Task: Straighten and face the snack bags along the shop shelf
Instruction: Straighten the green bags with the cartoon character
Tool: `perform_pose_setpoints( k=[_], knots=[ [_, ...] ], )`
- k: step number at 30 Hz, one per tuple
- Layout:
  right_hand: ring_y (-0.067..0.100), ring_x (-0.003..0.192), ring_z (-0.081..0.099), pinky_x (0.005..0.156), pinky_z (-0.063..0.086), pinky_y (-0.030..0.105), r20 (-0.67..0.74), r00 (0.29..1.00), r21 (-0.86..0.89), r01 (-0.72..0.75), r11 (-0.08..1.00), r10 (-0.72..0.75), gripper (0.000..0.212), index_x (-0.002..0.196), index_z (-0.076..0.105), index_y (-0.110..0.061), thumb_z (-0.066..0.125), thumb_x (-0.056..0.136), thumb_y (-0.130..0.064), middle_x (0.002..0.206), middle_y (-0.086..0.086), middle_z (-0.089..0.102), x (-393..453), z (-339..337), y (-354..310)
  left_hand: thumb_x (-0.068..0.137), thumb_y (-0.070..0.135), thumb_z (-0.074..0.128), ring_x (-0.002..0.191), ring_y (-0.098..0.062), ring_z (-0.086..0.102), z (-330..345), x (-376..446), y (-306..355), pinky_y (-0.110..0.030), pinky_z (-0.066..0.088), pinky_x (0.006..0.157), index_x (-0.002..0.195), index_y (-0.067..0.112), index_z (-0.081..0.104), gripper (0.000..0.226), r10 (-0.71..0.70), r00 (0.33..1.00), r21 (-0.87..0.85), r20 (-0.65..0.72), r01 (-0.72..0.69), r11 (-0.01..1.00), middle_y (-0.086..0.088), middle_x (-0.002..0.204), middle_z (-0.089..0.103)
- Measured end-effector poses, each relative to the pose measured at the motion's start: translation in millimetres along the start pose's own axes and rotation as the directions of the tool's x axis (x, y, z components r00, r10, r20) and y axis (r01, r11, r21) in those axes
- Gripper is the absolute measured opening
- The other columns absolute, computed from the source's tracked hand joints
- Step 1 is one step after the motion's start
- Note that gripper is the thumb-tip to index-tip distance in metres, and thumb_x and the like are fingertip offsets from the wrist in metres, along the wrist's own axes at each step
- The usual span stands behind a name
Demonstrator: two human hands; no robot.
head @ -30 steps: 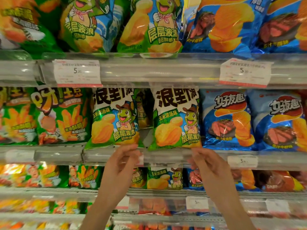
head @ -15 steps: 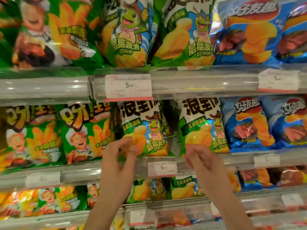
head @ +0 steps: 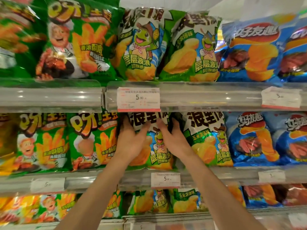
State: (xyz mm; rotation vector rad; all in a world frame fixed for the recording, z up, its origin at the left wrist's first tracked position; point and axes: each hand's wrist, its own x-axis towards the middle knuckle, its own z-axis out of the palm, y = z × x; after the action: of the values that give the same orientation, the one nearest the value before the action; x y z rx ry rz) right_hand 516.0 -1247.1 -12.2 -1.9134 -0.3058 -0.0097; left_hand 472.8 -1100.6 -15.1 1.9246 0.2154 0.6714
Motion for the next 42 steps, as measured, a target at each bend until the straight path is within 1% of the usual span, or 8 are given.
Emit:
perform_pose_setpoints(
  k=[4,7,12,16,21,27,33,42],
  knots=[
    [0.025,0.142,0.042,0.116,0.031,0.038,0.011,0.999,0.054,-0.038,0.998,0.037,0.102,0.159,0.012,-0.029,0.04,0.08,-0.086,0.159,0.003,0.038,9.2,3.3,-0.3,0.083,0.063,0.068,0.13,-0.021,0.051,6.7,10.2,1.5,-0.029,0.035,0.095,0.151,0.029,0.03,0.085,-0.197,0.978,-0.138,0.063,0.204,0.969,0.008,0.136,0.053],
    [0.023,0.14,0.045,0.112,0.034,0.036,0.012,0.998,0.089,-0.063,0.994,0.062,0.097,0.158,0.014,-0.033,0.041,0.081,-0.086,0.158,0.001,0.039,10.6,5.8,1.5,0.065,0.084,0.063,0.136,-0.025,0.046,0.8,17.8,1.9,-0.037,0.037,0.106,0.153,0.034,0.03,0.107,-0.296,0.944,-0.142,0.146,0.316,0.938,0.004,0.151,0.047],
    [0.007,0.125,0.047,0.094,0.032,0.023,-0.023,1.0,0.131,-0.002,0.991,0.006,0.086,0.156,0.022,-0.033,0.041,0.086,-0.08,0.151,-0.007,0.045,6.6,5.1,1.0,0.075,0.091,0.042,0.145,-0.025,0.035,1.3,11.7,0.6,-0.043,0.025,0.114,0.156,0.043,0.02,0.097,-0.261,0.958,-0.11,0.12,0.274,0.955,0.006,0.16,0.037],
    [0.005,0.12,0.051,0.097,0.039,0.024,-0.032,0.998,0.094,0.049,0.994,-0.046,0.095,0.152,0.03,-0.029,0.035,0.078,-0.088,0.132,-0.015,0.053,-6.1,5.8,7.1,0.069,0.1,0.027,0.137,-0.03,0.047,5.9,-6.3,-4.5,-0.034,0.031,0.098,0.155,0.041,0.014,0.105,-0.158,0.987,-0.021,0.018,0.158,0.987,0.002,0.152,0.048],
    [0.025,0.131,0.053,0.105,0.041,0.036,-0.048,0.999,-0.023,0.023,0.999,-0.024,0.09,0.151,0.033,-0.021,0.031,0.084,-0.082,0.144,0.003,0.055,-2.9,3.8,3.1,0.073,0.094,0.017,0.134,-0.036,0.047,6.9,-7.2,1.9,-0.043,0.032,0.109,0.158,0.038,0.01,0.102,-0.213,0.977,-0.023,-0.002,0.213,0.977,-0.007,0.15,0.05],
    [0.022,0.142,0.041,0.112,0.036,0.043,-0.078,0.975,-0.148,0.197,0.969,-0.21,0.078,0.152,0.001,-0.053,0.022,0.085,-0.086,0.165,-0.007,0.024,-26.1,-5.2,9.9,0.083,0.085,0.032,0.129,0.006,0.029,-4.6,-24.1,-10.8,-0.023,0.021,0.106,0.144,0.07,0.0,0.07,0.053,0.997,-0.083,0.053,-0.048,0.995,0.048,0.137,0.026],
    [0.032,0.137,0.048,0.102,0.049,0.05,0.051,0.942,-0.42,0.323,0.848,-0.333,0.064,0.15,-0.014,-0.057,0.016,0.095,-0.071,0.168,-0.002,0.008,-33.5,-2.4,18.1,0.1,0.065,0.033,0.149,-0.019,0.029,4.9,-24.3,-12.3,-0.047,0.027,0.12,0.145,0.07,-0.003,0.058,0.088,0.993,0.014,0.084,-0.09,0.996,0.012,0.166,0.019],
    [0.034,0.144,0.037,0.107,0.043,0.047,0.044,0.922,-0.535,0.347,0.77,-0.385,0.066,0.155,-0.014,-0.046,0.019,0.101,-0.064,0.167,0.006,0.009,-35.2,-7.8,20.0,0.098,0.068,0.027,0.145,-0.03,0.037,9.0,-32.0,-11.7,-0.048,0.034,0.11,0.14,0.075,-0.006,0.055,0.106,0.991,0.072,0.082,-0.112,0.991,0.007,0.166,0.019]
  ],
)
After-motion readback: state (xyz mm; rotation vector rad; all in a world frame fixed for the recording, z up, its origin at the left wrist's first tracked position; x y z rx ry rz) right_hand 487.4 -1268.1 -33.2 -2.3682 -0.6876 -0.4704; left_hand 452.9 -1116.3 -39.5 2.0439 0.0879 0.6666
